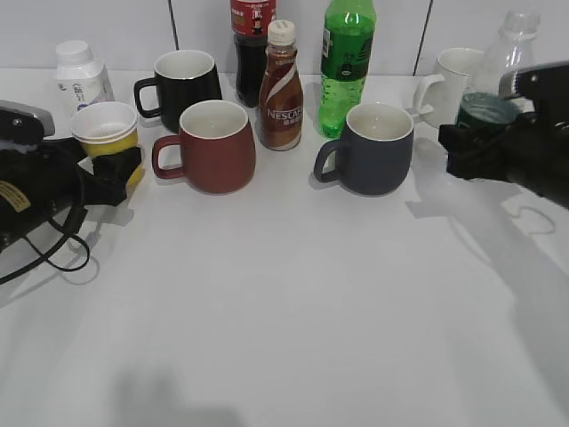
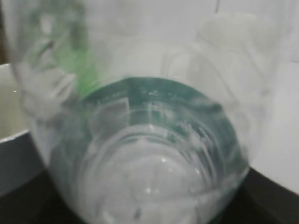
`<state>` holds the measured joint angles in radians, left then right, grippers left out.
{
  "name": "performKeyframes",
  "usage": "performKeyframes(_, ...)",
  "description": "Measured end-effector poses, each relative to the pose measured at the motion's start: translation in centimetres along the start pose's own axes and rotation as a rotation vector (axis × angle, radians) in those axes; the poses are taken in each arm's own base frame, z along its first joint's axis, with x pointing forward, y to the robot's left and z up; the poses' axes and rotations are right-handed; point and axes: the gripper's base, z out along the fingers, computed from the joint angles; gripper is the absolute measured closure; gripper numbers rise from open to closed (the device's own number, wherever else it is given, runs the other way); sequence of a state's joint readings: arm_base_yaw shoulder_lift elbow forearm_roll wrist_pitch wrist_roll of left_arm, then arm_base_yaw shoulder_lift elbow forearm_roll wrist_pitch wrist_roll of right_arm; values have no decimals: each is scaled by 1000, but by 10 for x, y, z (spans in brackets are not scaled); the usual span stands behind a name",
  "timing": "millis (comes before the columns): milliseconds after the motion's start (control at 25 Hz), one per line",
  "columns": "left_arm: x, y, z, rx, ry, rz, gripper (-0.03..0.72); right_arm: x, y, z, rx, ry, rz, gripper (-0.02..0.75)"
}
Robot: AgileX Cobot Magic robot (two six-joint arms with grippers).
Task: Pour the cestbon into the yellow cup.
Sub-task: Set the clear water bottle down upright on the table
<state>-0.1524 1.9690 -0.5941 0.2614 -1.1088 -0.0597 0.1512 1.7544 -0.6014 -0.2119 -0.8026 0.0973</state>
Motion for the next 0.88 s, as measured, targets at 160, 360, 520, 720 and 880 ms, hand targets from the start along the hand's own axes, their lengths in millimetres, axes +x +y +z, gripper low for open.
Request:
performKeyframes(160, -2, -1, -7, -2, 6, -2, 97, 15, -3, 9, 32, -16, 3, 261)
performKeyframes(360, -6, -2, -13, -3, 0, 1, 97, 28, -8, 14, 80, -16, -30, 261)
performKeyframes(520, -6, -2, -13, -4, 3, 2, 97, 31, -9, 15, 89, -10, -40, 261)
performKeyframes(720, -5, -2, -13, -5, 19, 1, 97, 33, -12, 16, 122, -21, -42, 261)
performKeyframes(880, -3, -2, -13, -7, 42, 1, 83, 39, -13, 21, 126, -22, -40, 261)
